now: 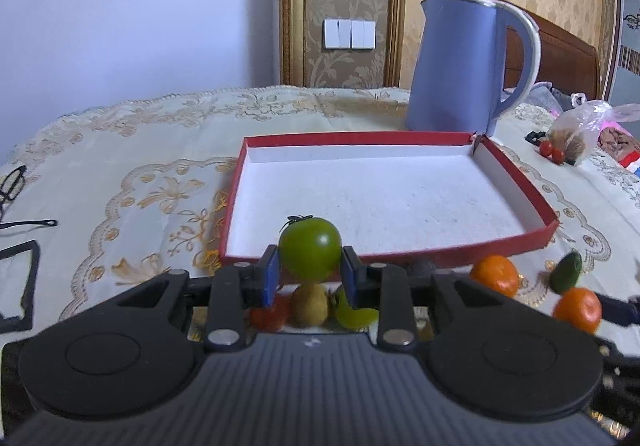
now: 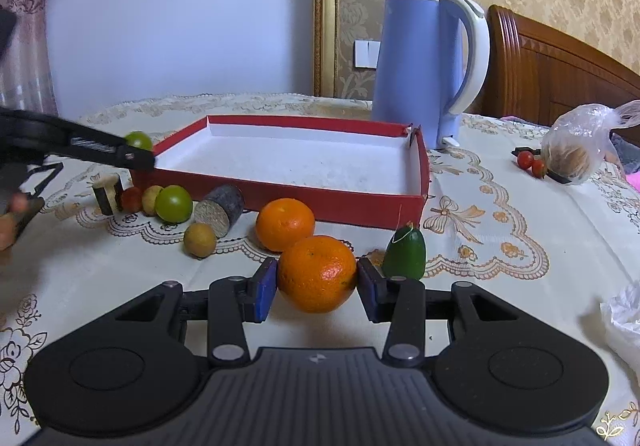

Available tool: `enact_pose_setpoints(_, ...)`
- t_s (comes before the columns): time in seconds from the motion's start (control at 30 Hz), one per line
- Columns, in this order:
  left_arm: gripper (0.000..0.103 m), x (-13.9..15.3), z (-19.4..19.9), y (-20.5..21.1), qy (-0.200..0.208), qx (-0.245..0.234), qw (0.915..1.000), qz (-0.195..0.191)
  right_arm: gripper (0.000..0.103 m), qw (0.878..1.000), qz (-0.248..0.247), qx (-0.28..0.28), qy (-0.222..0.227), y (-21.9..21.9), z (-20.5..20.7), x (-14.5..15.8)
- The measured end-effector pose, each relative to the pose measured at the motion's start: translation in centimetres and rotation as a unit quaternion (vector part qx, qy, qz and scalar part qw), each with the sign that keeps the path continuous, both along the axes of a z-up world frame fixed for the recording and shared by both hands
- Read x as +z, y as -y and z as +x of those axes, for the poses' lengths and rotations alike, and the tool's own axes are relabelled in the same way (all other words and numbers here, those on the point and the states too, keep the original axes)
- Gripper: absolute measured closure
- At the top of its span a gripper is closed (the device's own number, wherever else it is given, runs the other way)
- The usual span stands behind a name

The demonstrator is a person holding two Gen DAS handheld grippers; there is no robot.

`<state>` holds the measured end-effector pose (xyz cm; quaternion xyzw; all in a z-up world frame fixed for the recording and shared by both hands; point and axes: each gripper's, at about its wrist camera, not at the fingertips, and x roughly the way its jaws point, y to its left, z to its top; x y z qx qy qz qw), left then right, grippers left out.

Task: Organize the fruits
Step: 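Carry the green tomato into the tray and open the left gripper while the right gripper grasps an orange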

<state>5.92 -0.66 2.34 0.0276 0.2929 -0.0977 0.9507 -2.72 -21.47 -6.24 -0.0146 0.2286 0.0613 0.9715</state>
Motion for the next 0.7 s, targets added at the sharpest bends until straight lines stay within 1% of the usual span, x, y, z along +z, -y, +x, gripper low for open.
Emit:
enact_pose_setpoints(0.1,0.074,0.1,1.8,0.8,-0.008,-0.004,1.0000,0.001,0.061,1.000,0.005,-0.001,0.003,0.3,-0.1,0.1)
enact_pose_setpoints(0.4,0.074,0.6,6.9,3.5,-0.002,0.001,0.9993,0.038,0.061,1.000,0.009,-0.006,0.010,1.0,-0.6,0.6)
enact_pose_setpoints(0.7,0.074,-0.9,11.2,5.3,-0.019,0.018,0.9969,0.075,0.061,1.000,0.010,-0.008,0.014,1.2,-0.7,1.0)
